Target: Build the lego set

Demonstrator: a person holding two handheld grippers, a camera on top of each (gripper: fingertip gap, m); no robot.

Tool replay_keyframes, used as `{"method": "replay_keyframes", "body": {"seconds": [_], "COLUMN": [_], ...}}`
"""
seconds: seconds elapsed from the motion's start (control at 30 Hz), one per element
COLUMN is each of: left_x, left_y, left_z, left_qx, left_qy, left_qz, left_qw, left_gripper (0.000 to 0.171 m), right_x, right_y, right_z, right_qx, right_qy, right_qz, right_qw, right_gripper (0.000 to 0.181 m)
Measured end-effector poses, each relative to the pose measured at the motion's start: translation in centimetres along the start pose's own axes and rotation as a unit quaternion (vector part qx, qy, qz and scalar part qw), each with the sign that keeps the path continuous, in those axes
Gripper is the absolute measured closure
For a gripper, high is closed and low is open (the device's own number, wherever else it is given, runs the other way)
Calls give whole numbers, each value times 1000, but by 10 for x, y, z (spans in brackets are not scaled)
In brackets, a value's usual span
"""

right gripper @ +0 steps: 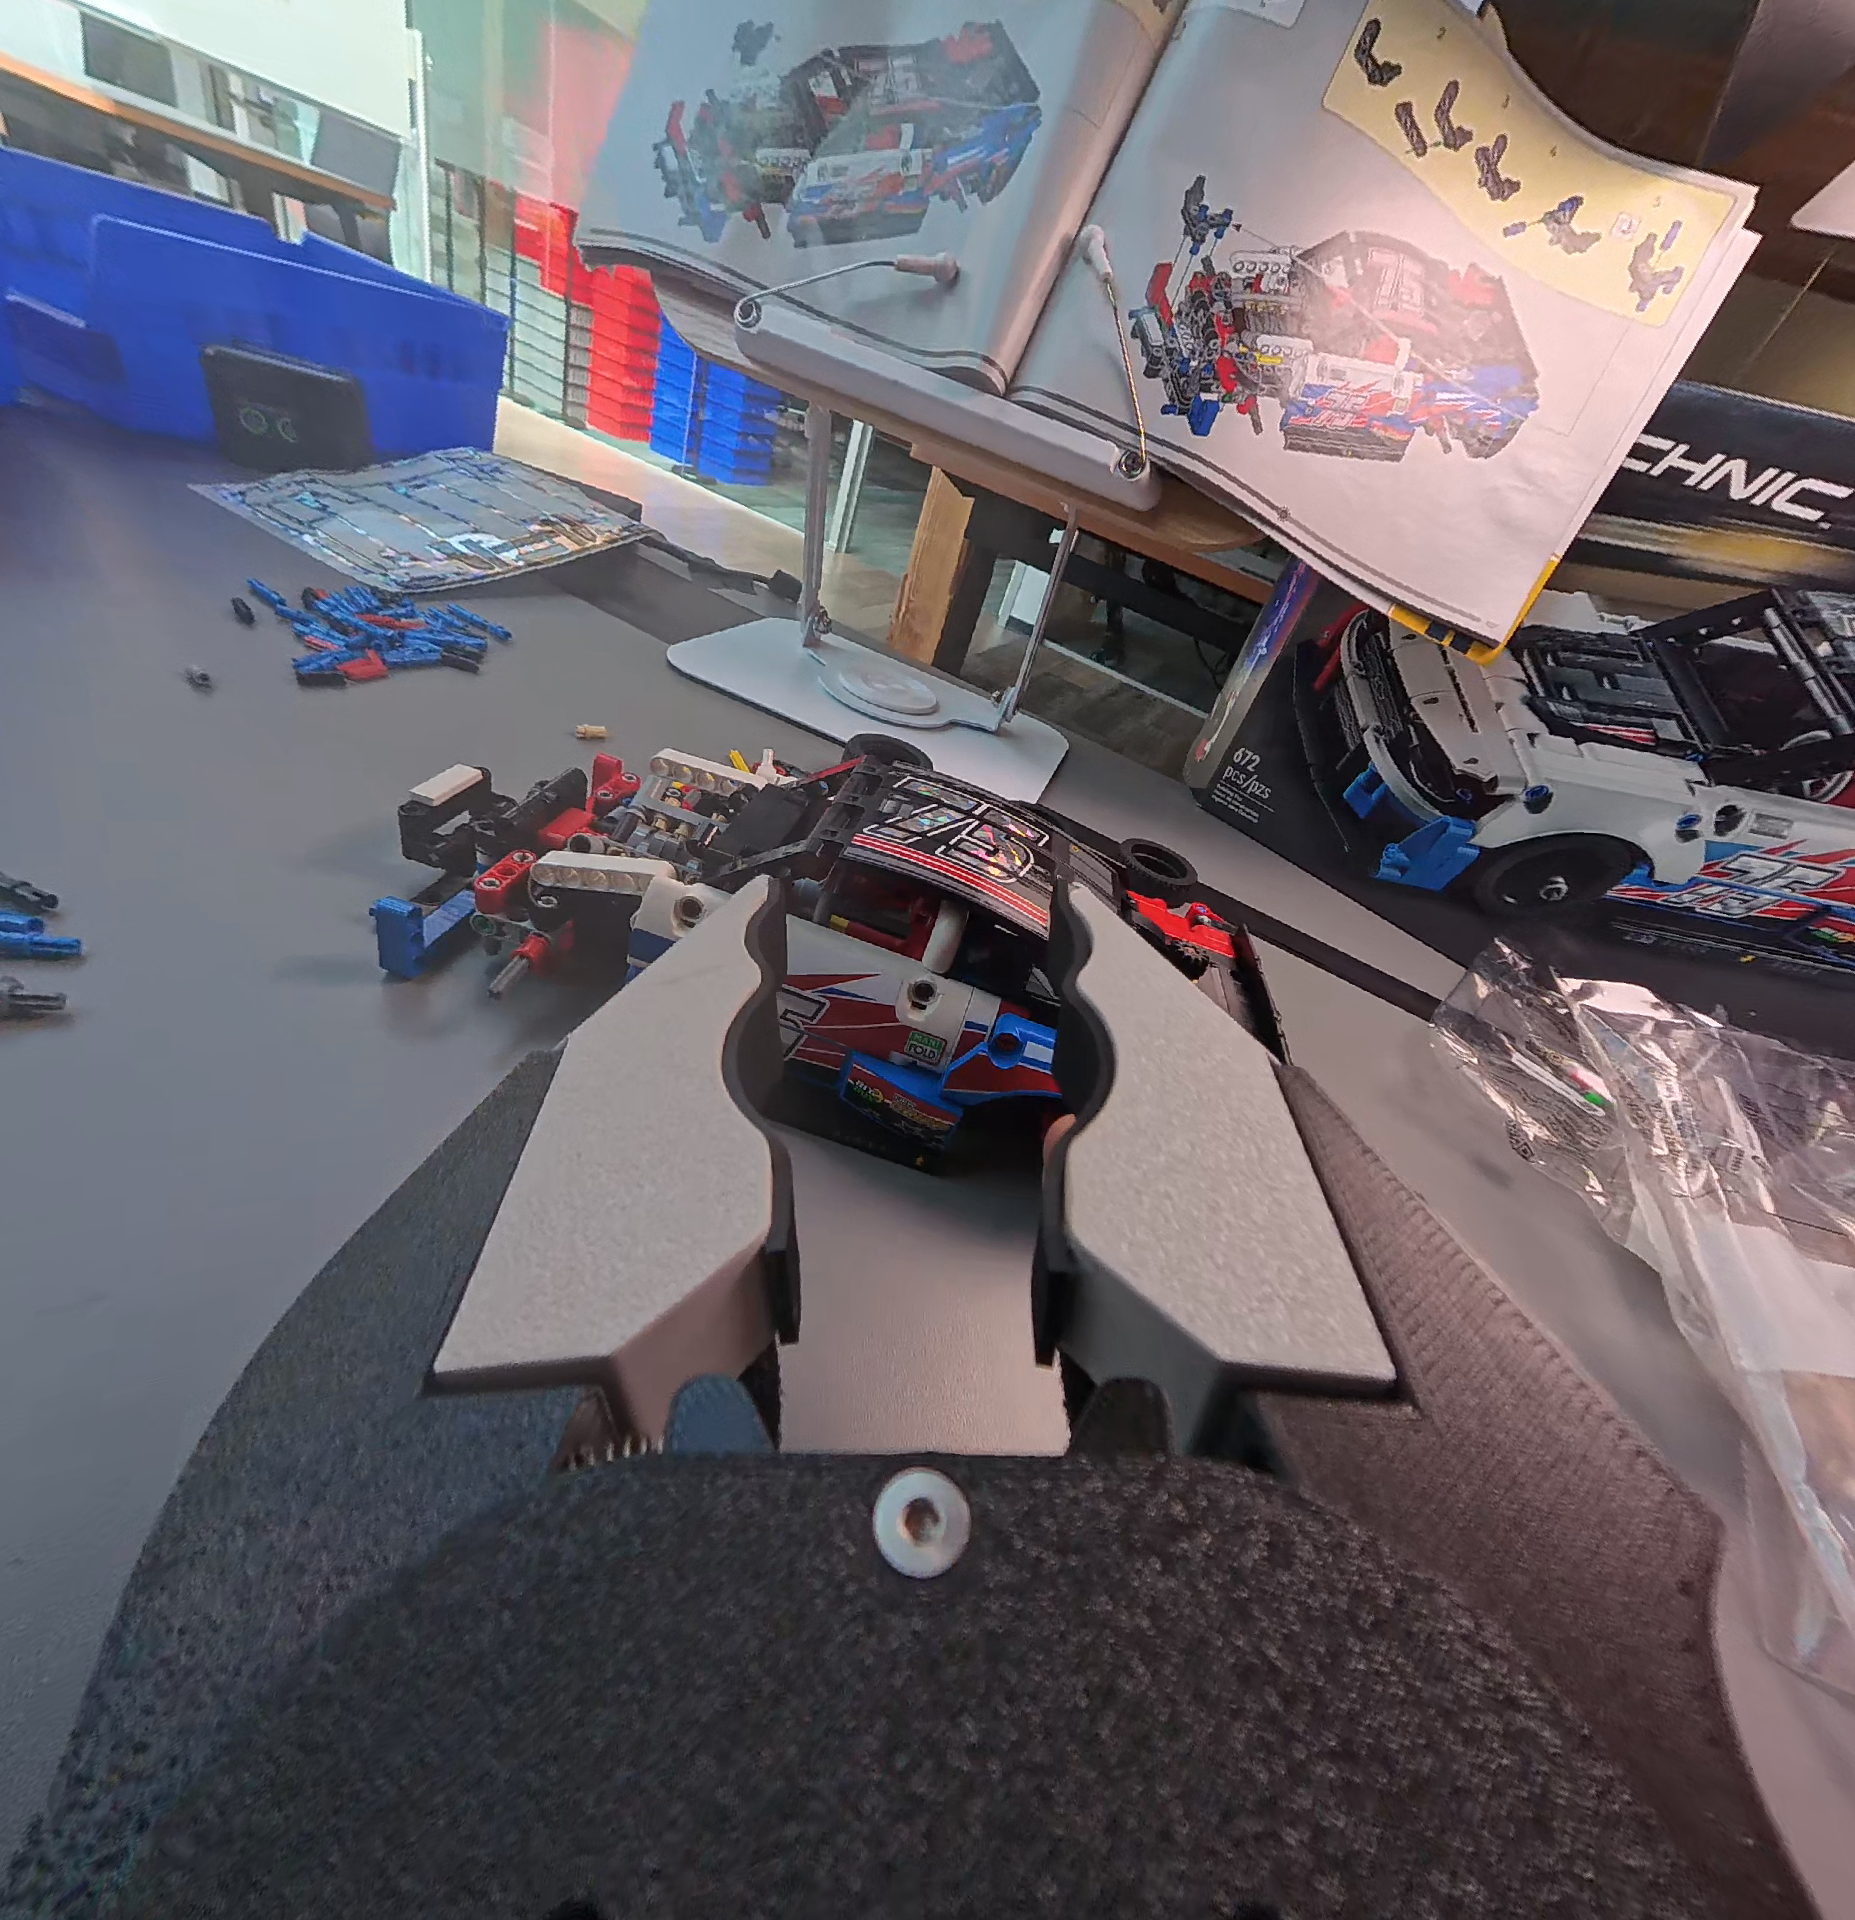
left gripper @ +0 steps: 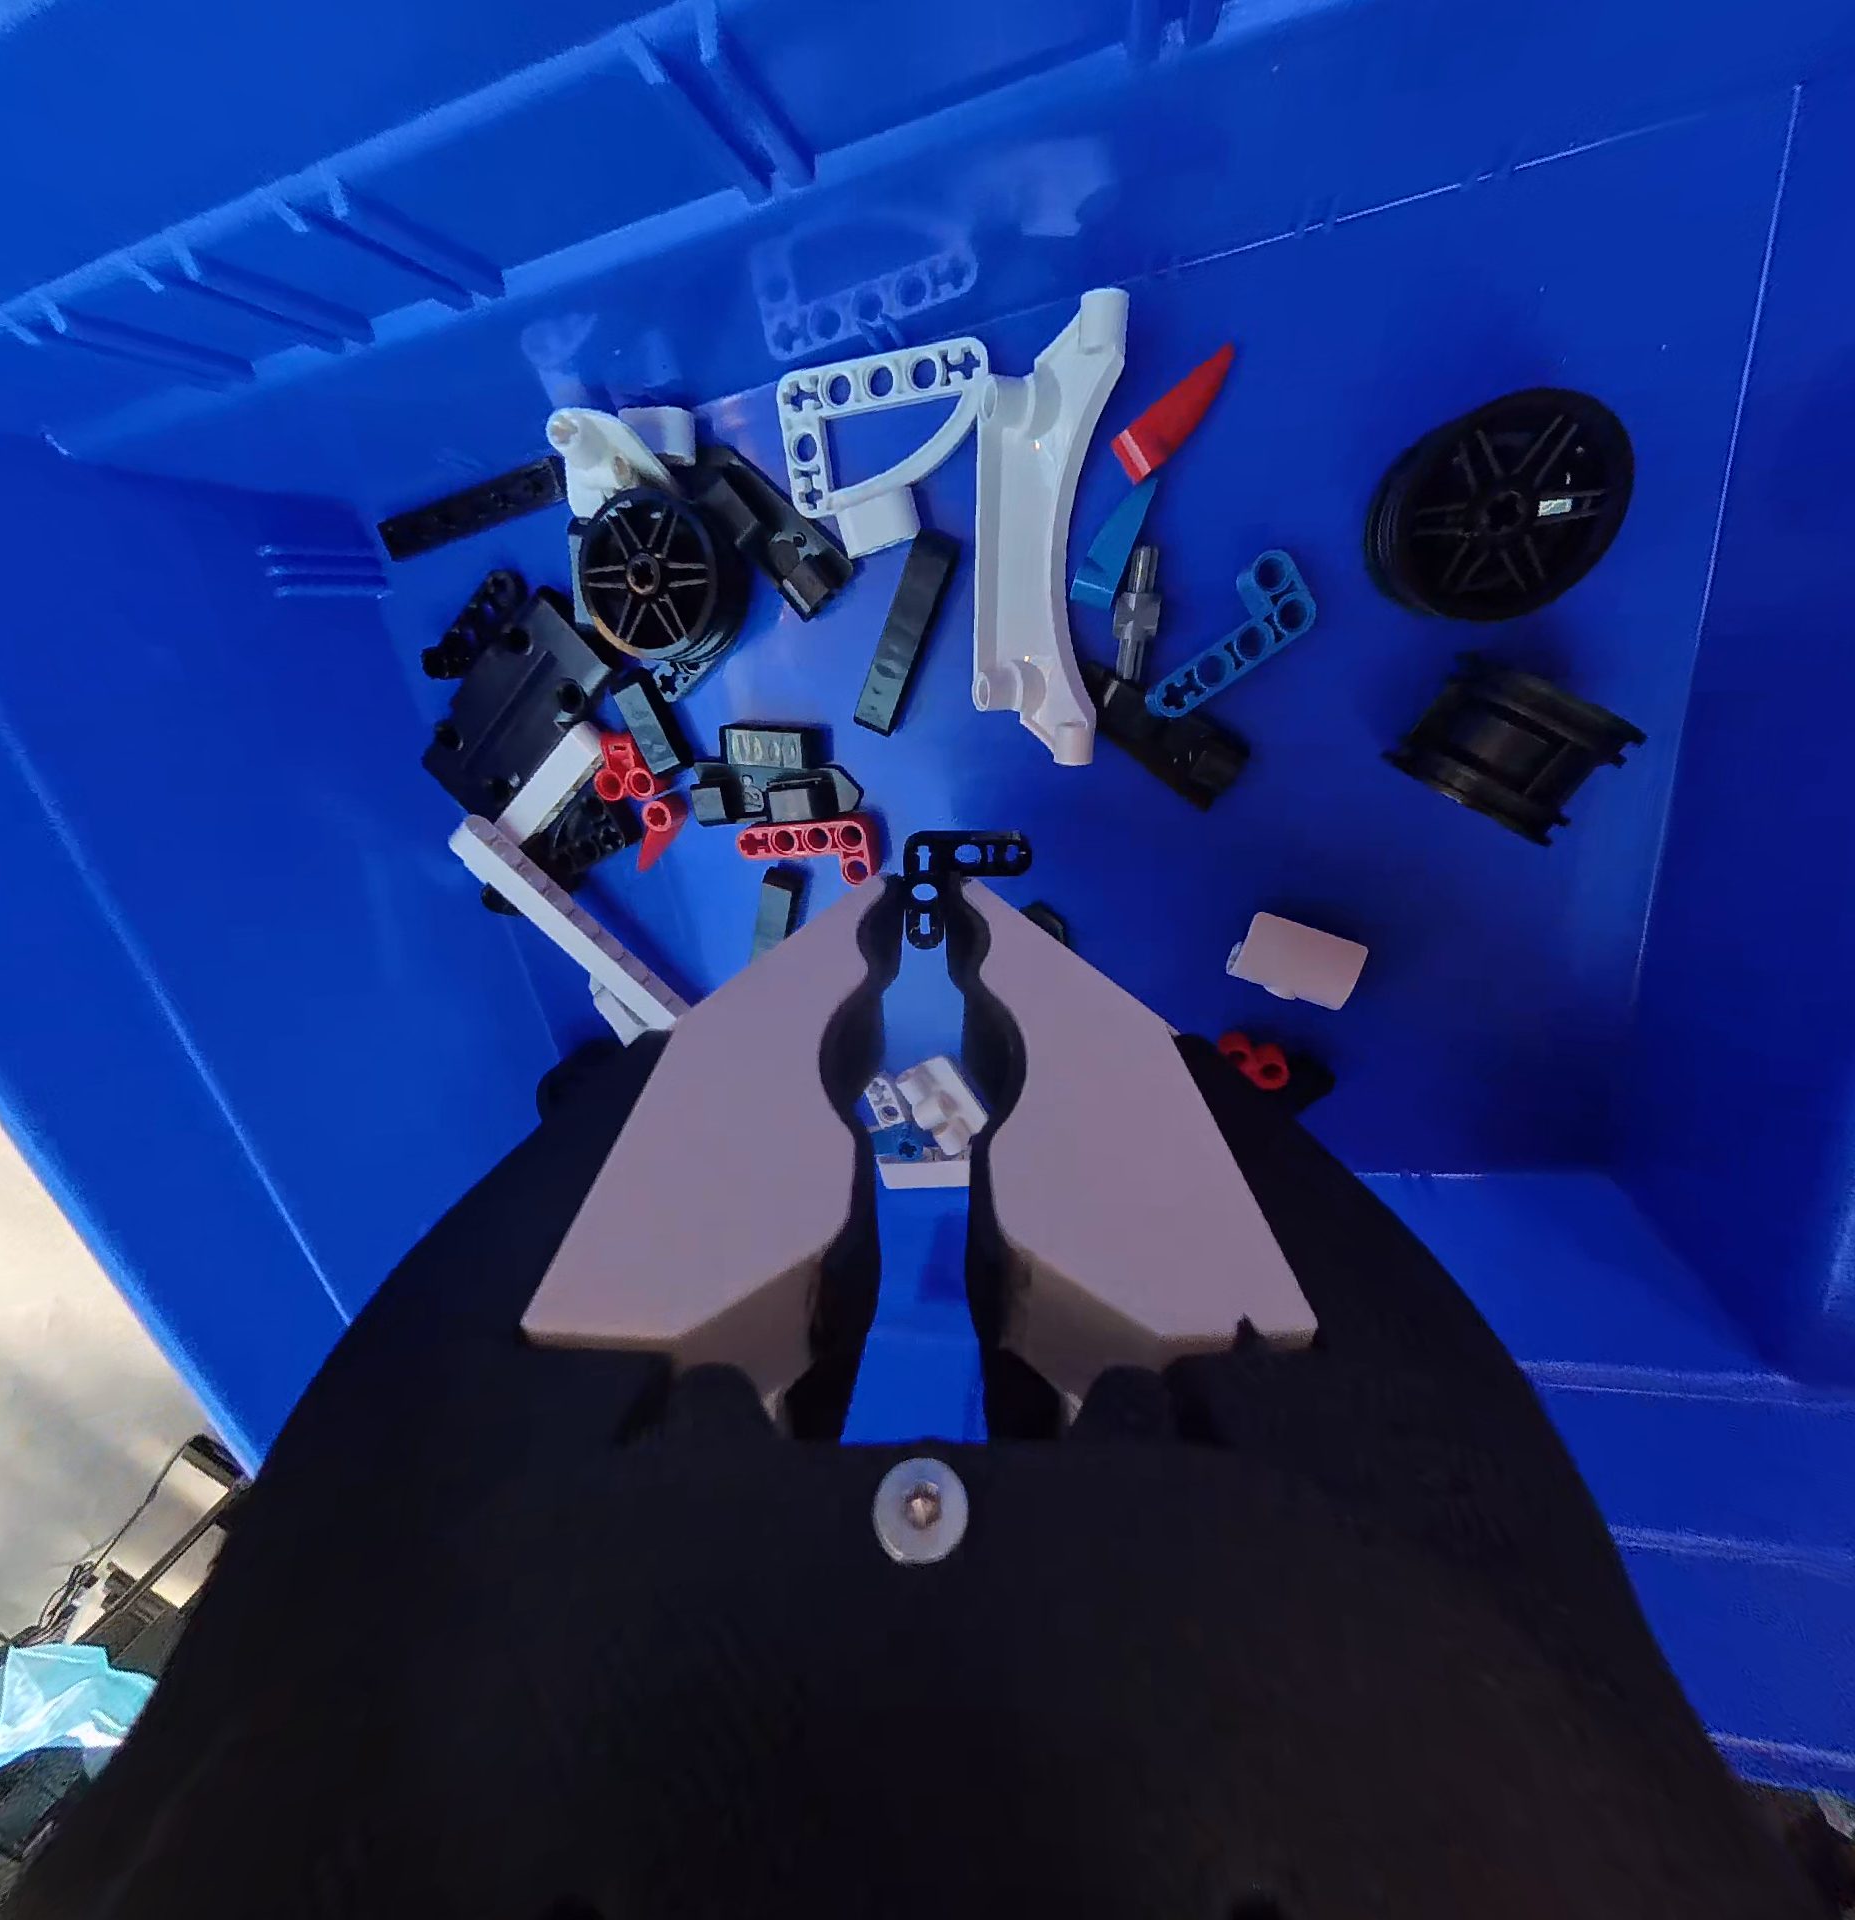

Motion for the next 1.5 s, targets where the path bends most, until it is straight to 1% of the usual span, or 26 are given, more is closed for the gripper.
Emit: {"method": "replay_keyframes", "body": {"seconds": [0.1,0.13,0.17,0.23,0.27,0.3,0.37,0.47,0.5,0.57,0.6,0.63,0.67,0.73,0.77,0.87,0.9,0.97,1.03,1.07,1.17,1.3,1.37,1.4,1.5], "left_x": [2,7,18,42,49,48,31,4,-1,-8,-8,-7,-8,-9,-8,-9,-7,-6,-5,-4,3,20,24,20,-6], "left_y": [-3,-5,-8,-12,-11,-6,7,19,21,25,27,29,30,32,32,34,32,27,21,18,11,-2,-6,-5,10], "left_z": [2,4,6,15,20,22,22,14,9,-3,-9,-15,-22,-34,-38,-39,-39,-37,-35,-34,-30,-15,-4,0,2], "left_qx": [-12,-17,-26,-33,-21,0,52,89,89,79,74,66,55,41,36,42,39,29,13,8,-11,-60,-69,-63,-3], "left_qy": [-12,-36,-86,-204,-243,-253,-219,-139,-119,-88,-83,-85,-81,-74,-79,-87,-99,-105,-106,-107,-119,-171,-201,-200,-138], "left_qz": [4,7,13,17,17,21,45,66,68,73,74,76,81,82,82,84,83,80,76,73,60,35,36,41,69], "left_qw": [1000,999,996,978,970,967,973,984,987,990,991,991,992,993,993,992,991,991,991,992,991,983,977,977,988], "left_gripper": [166,165,160,146,143,143,143,139,137,122,114,101,92,86,87,105,117,136,147,157,158,157,146,144,147], "right_x": [2,2,3,4,4,4,4,4,4,4,4,4,4,5,5,6,6,7,8,8,7,6,6,6,5], "right_y": [1,1,2,2,2,2,3,3,3,3,2,2,2,2,2,1,1,1,1,0,0,1,1,2,2], "right_z": [1,1,1,2,2,2,3,2,2,2,2,2,2,2,2,2,2,2,1,1,0,1,2,2,1], "right_qx": [5,7,9,11,12,14,15,15,15,15,14,14,14,12,12,11,11,12,13,12,11,12,13,13,13], "right_qy": [1,1,1,2,3,3,5,6,7,8,9,8,8,8,7,6,6,6,7,7,9,11,11,11,12], "right_qz": [-8,-11,-14,-20,-22,-24,-26,-27,-27,-26,-27,-27,-28,-29,-30,-31,-32,-36,-41,-43,-44,-42,-42,-42,-42], "right_qw": [1000,1000,1000,1000,1000,1000,1000,1000,1000,1000,999,999,999,999,999,999,999,999,999,999,999,999,999,999,999], "right_gripper": [133,133,133,133,133,133,133,134,134,133,133,134,134,134,133,133,133,134,134,133,133,134,134,134,134]}}
Point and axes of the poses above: each gripper's, where its closed fingertips meet, z back along the fingers, y out of its top, x = y × z across the jaws, the point moved 4 cm from there along z, back along the fingers, and after that the axes turned 8 degrees about z, right-handed, at the moved point
